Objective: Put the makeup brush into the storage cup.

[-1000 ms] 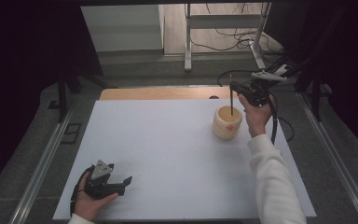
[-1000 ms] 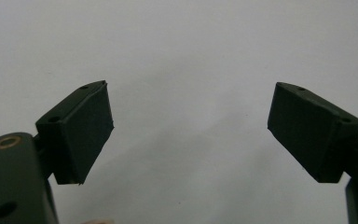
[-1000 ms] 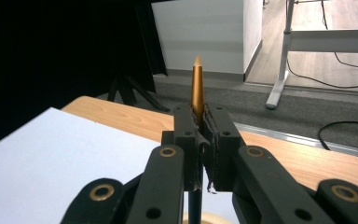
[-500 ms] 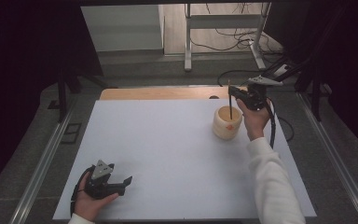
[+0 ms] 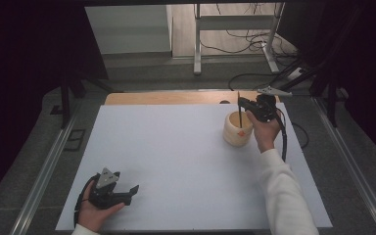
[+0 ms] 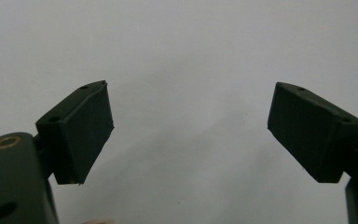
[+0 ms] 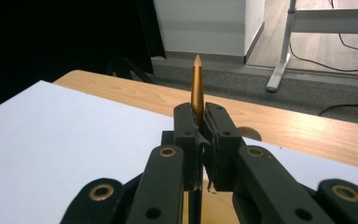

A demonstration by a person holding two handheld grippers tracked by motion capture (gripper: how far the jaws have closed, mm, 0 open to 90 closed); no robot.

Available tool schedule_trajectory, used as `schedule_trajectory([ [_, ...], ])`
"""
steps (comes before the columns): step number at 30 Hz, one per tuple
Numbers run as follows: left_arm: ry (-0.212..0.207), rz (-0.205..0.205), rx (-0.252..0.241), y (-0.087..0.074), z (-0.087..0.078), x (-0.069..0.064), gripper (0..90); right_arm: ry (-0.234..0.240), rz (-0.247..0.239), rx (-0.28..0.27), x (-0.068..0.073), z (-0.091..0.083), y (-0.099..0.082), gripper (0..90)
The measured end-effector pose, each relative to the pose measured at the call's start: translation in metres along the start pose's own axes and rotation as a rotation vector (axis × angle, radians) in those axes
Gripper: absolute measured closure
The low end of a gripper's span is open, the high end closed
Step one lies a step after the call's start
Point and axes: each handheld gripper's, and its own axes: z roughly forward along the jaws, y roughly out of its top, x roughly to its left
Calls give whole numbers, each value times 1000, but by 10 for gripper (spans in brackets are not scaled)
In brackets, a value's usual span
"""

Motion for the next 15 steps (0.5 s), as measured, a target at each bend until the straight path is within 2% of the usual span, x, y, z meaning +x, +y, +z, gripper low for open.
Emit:
schedule_trajectory([
  [15, 0, 1, 2, 0, 0, 0, 146, 2, 2, 15, -2, 2, -9, 846],
])
